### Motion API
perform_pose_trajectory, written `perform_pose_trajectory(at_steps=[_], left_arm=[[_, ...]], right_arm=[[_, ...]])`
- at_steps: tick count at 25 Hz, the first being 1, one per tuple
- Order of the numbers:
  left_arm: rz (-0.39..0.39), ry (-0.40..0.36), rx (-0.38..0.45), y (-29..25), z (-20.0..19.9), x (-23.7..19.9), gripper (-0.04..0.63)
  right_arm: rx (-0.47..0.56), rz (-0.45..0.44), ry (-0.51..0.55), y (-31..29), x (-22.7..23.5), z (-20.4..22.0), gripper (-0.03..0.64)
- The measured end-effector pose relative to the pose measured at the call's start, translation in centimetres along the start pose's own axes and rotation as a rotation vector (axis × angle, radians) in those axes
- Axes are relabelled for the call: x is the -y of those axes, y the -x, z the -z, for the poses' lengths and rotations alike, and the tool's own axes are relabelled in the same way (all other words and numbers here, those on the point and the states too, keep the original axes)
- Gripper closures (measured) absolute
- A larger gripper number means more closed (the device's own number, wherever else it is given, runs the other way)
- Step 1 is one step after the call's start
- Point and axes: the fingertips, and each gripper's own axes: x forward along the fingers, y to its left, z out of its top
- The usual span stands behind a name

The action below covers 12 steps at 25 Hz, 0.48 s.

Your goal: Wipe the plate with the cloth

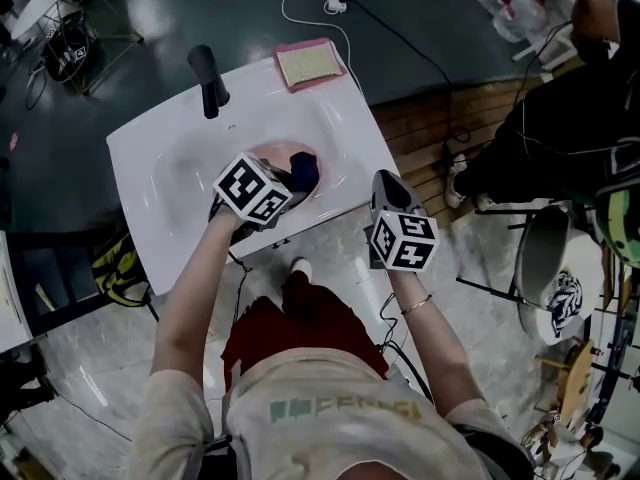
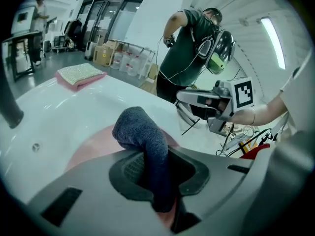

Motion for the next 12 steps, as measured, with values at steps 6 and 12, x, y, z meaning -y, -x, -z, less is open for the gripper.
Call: perform_pose_trajectory(at_steps=[6, 12], left_arm=[[-0.055, 0.089, -0.013, 0.1, 1.6, -2.6, 0.515], [-0.175, 0.145, 0.038, 1.2, 1.7, -4.9, 0.515]], right_arm=[[-0.005, -0.021, 0.001, -0.4, -0.4, 0.2, 0.574], [-0.014, -0.050, -0.013, -0.5, -1.1, 0.3, 0.574]])
